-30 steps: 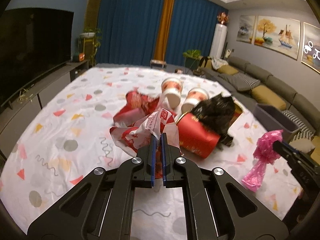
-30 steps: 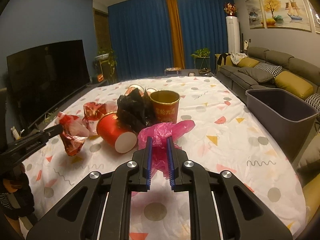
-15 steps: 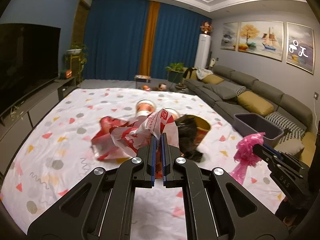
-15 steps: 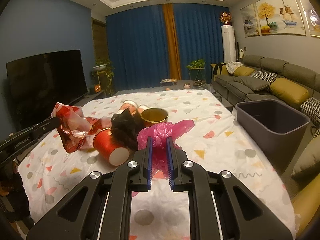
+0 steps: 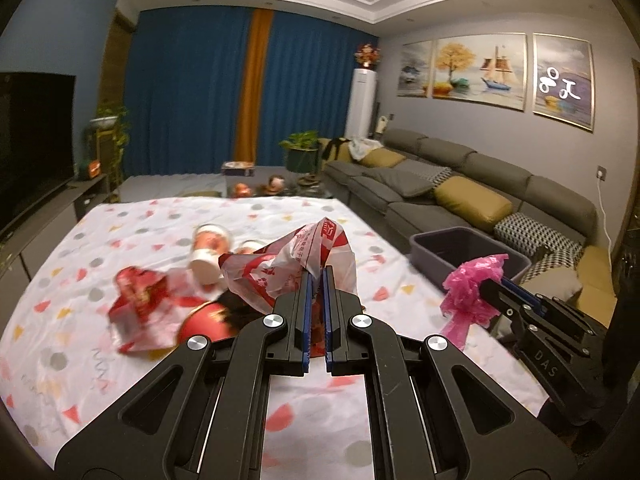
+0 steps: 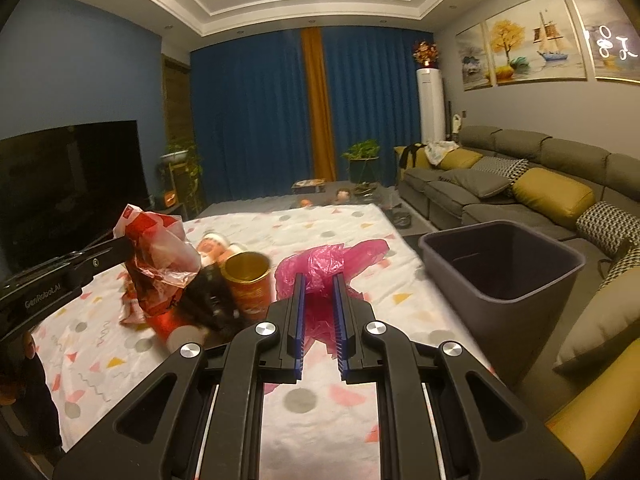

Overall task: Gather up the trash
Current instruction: 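Carry the wrapper bag and pink bag over to the grey bin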

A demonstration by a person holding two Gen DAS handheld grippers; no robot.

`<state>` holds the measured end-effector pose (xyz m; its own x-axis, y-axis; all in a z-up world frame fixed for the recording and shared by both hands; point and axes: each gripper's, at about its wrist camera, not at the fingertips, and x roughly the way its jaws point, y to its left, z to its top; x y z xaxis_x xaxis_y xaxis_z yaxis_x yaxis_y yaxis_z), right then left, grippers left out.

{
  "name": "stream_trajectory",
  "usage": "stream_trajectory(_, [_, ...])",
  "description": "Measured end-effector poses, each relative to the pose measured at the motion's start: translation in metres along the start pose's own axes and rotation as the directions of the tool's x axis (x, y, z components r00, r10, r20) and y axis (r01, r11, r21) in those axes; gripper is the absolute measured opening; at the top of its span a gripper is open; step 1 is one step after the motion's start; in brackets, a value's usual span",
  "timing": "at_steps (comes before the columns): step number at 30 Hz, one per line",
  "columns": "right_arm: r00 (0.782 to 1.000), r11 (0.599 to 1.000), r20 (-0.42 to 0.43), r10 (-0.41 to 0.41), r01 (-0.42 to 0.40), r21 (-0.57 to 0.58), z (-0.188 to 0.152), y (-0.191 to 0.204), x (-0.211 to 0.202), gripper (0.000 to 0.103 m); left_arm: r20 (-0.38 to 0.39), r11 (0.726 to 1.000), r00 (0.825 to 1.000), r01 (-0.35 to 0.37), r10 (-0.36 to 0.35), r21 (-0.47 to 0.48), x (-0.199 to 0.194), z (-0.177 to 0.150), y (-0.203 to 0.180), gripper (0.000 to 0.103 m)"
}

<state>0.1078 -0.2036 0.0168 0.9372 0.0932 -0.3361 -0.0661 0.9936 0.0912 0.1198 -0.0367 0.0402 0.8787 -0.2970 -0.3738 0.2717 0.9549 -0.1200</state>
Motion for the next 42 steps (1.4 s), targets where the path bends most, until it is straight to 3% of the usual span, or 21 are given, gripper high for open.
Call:
stream_trajectory(13, [0.990, 0.991, 0.040, -0.136, 0.135, 0.022, 0.021, -0.060, 0.002, 0.014, -0.017, 0.990, 0.993, 0.120, -0.120, 0.076, 0.050, 0.019, -0.074, 0.004])
stream_trajectory(32, [0.943, 0.948, 0.098, -0.318, 0.313, 0.059, 0.049, -0.140, 0.023, 0.014, -0.027, 0.964, 0.975, 0.221, -0.220, 0.147, 0.117, 0.049, -0.162, 0.004])
stream_trajectory(42, [0.928, 0.934, 0.102, -0.358, 0.352, 0.067, 0.050, -0.173, 0.040, 0.014, -0.055, 0.952, 0.962, 0.271, -0.266, 0.145, 0.158, 0.052, -0.189, 0.004])
